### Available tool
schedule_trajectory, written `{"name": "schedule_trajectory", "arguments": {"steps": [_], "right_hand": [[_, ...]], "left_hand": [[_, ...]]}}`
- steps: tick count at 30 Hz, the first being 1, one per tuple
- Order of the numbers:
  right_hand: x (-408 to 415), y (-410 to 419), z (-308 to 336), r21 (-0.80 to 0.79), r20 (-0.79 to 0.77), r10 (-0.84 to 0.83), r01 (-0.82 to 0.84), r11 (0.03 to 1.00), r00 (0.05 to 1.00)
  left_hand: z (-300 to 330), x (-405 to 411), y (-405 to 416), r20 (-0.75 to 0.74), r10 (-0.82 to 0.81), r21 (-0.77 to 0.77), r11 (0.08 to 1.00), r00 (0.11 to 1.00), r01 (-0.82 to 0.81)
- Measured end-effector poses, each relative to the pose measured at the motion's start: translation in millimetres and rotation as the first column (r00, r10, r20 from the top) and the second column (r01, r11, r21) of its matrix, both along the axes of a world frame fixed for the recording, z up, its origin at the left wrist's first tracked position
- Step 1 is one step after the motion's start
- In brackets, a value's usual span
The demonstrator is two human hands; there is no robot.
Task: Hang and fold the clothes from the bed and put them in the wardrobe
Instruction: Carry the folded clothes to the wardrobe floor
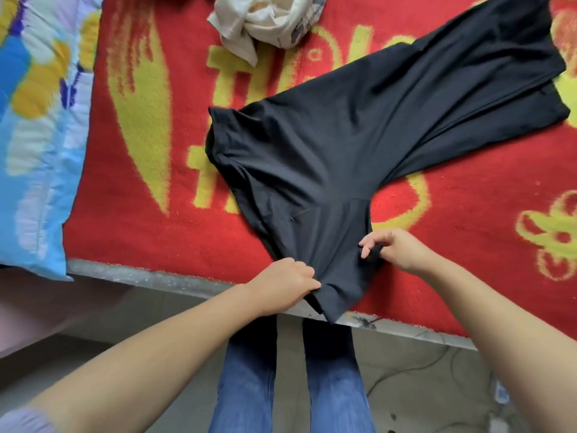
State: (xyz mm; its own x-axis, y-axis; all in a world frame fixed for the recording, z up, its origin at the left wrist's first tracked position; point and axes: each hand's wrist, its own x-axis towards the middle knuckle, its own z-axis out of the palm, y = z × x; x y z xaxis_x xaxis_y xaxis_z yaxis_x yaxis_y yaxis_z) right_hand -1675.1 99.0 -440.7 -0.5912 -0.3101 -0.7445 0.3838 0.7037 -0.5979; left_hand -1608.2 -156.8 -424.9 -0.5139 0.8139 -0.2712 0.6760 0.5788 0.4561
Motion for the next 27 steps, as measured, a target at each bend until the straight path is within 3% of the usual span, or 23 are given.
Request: {"name": "schedule_trajectory", "arguments": {"steps": [2, 5, 7, 9, 11, 13, 15, 17, 18, 22, 24, 27], "right_hand": [[8.0, 2.8, -4.3, 0.056, -0.093, 0.121, -0.116, 0.992, 0.988], [13.9, 3.2, -3.8, 0.158, -0.222, 0.327, -0.297, 0.942, 0.919], [14.5, 5.0, 1.0, 0.333, -0.223, 0.516, -0.433, 0.838, 0.827], [12.1, 3.1, 11.2, 0.523, -0.192, 0.666, -0.5, 0.691, 0.72], [11.2, -7.8, 21.1, 0.611, -0.276, 0.674, -0.417, 0.673, 0.685], [11.9, -32.2, 27.0, 0.537, -0.432, 0.549, -0.285, 0.794, 0.715], [9.7, -70.2, 30.2, 0.398, -0.481, 0.43, -0.247, 0.884, 0.764], [5.9, -114.5, 25.2, 0.322, -0.459, 0.406, -0.279, 0.905, 0.79], [3.9, -136.2, 19.4, 0.309, -0.445, 0.415, -0.299, 0.903, 0.793], [-5.6, -189.9, -9.4, 0.378, -0.462, 0.409, -0.243, 0.893, 0.787], [-9.1, -196.6, -20.9, 0.389, -0.494, 0.366, -0.176, 0.904, 0.789], [-6.9, -193.4, -26.5, 0.263, -0.506, 0.253, -0.132, 0.956, 0.825]], "left_hand": [[-9.7, 8.7, 7.9, -0.024, -0.104, -0.141, 0.985, 0.994, 0.1], [-15.3, 15.4, 11.1, -0.033, -0.073, -0.258, 0.964, 0.997, 0.062], [-22.5, 17.4, 6.9, 0.099, 0.047, -0.256, 0.966, 0.994, -0.02], [-17.1, 8.2, -3.2, 0.209, 0.3, -0.147, 0.95, 0.931, -0.274], [-10.0, -12.0, -20.4, 0.228, 0.613, -0.005, 0.777, 0.756, -0.629], [-6.2, -44.0, -41.0, 0.209, 0.848, 0.079, 0.481, 0.486, -0.873], [-6.1, -84.3, -63.3, 0.221, 0.96, 0.113, 0.148, 0.17, -0.983], [-8.5, -125.5, -81.9, 0.231, 0.973, 0.084, -0.046, -0.025, -0.995], [-11.7, -143.7, -89.5, 0.21, 0.976, 0.045, -0.063, -0.052, -0.997], [-27.0, -197.7, -105.9, 0.081, 0.997, -0.13, 0.01, 0.0, -0.991], [-33.2, -213.8, -109.8, 0.106, 0.994, -0.158, -0.006, -0.023, -0.987], [-36.9, -219.3, -116.3, 0.168, 0.985, -0.095, 0.047, 0.03, -0.994]]}}
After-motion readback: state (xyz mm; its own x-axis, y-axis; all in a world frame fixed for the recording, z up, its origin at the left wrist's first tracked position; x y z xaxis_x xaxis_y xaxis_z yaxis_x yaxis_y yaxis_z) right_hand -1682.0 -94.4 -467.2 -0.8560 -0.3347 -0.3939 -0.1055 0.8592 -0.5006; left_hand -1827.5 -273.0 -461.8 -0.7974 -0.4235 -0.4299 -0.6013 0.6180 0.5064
